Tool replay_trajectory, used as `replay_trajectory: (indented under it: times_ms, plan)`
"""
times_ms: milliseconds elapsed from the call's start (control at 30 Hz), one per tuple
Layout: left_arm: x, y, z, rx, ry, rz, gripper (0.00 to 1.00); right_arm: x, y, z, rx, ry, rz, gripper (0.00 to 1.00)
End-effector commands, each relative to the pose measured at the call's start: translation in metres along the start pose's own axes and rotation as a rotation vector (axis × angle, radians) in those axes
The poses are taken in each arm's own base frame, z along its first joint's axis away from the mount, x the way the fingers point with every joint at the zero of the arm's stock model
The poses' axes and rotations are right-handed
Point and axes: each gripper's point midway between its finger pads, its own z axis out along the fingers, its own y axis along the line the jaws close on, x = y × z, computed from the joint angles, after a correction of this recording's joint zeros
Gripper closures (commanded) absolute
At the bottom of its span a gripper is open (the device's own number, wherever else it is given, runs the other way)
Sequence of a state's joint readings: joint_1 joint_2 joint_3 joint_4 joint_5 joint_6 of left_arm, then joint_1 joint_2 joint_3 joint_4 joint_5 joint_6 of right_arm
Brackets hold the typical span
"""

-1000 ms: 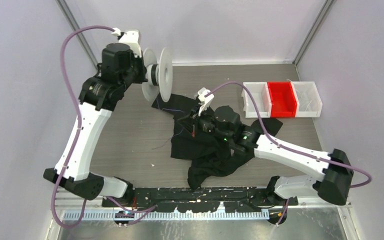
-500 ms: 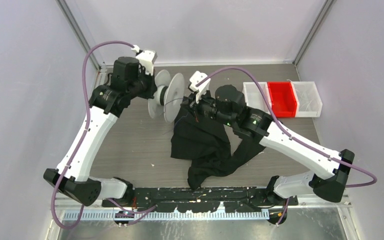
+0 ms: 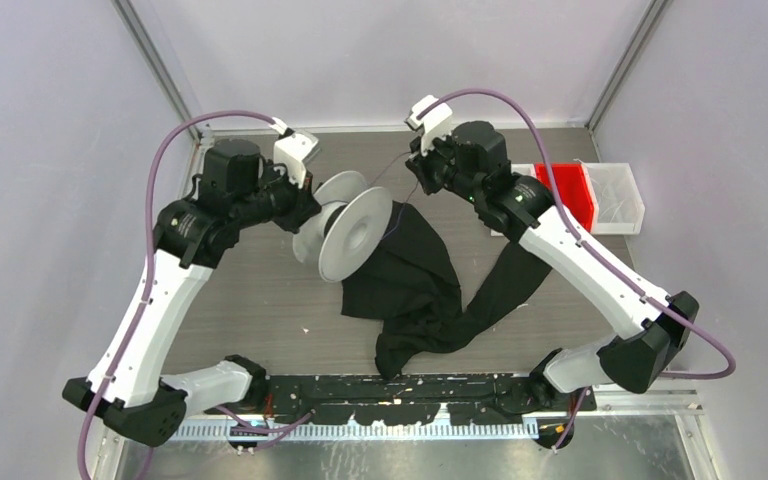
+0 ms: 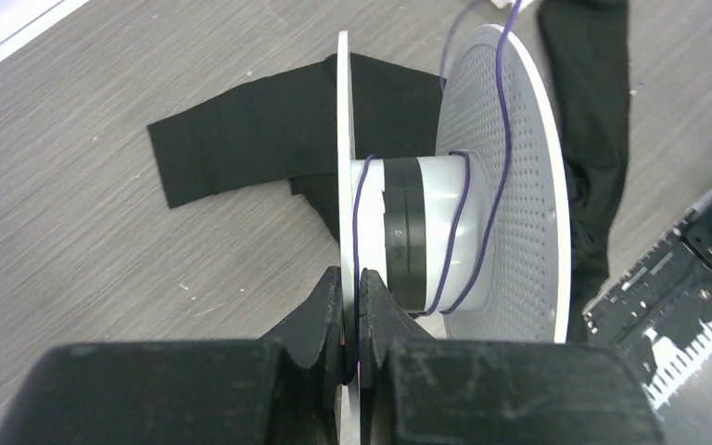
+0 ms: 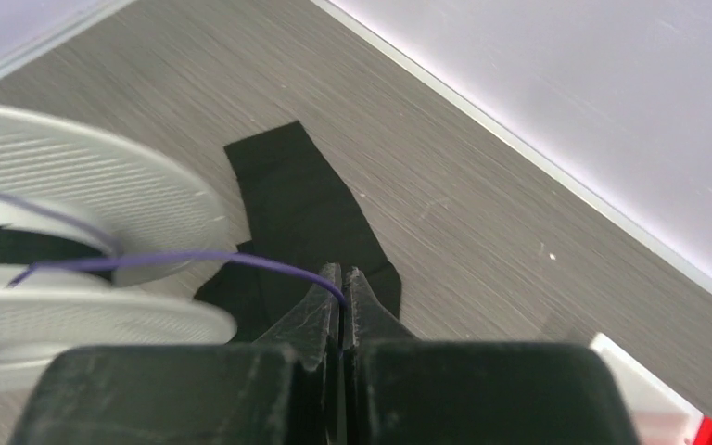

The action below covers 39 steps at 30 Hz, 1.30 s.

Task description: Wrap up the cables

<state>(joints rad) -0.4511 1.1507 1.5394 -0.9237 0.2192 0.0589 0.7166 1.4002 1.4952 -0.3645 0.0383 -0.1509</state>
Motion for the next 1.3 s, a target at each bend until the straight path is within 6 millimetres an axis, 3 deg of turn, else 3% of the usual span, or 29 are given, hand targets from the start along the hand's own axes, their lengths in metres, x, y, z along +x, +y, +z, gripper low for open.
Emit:
replay_trajectory:
  times_ms: [0,233,367,533,700,933,1100,1233,1267]
  plan:
    - [-0.022,-0.025,-0.018,0.121,-0.102,0.069,1.0,0.005,-0.01,0.001,-0.002,0.01,0.022,1.0]
    - [-0.058,-0.033,-0.038,0.139,-0.214,0.032,1.0,0.049,-0.006,0.012,-0.048,0.066,0.094,0.97]
    - [-0.074,-0.039,-0.05,0.164,-0.251,0.028,1.0,0.072,-0.007,0.012,-0.08,0.065,0.179,0.79]
    - [-0.092,-0.037,-0.06,0.142,-0.313,-0.006,1.0,0.088,0.011,0.015,-0.164,0.06,0.281,0.61]
    - [-0.11,-0.029,-0.067,0.091,-0.379,-0.047,1.0,0.094,0.027,0.02,-0.222,0.025,0.414,0.5]
    - [-0.136,-0.015,-0.087,-0.004,-0.478,-0.09,1.0,0.104,0.029,0.017,-0.206,0.012,0.487,0.39]
    - [-0.15,-0.012,-0.097,-0.022,-0.504,-0.125,1.0,0.114,0.035,0.017,-0.213,0.016,0.559,0.35]
    - [-0.155,-0.008,-0.101,-0.046,-0.524,-0.145,1.0,0.124,0.04,0.02,-0.208,0.0,0.719,0.32]
    - [-0.157,-0.008,-0.102,-0.046,-0.528,-0.148,1.0,0.118,0.043,0.02,-0.23,-0.05,0.752,0.32]
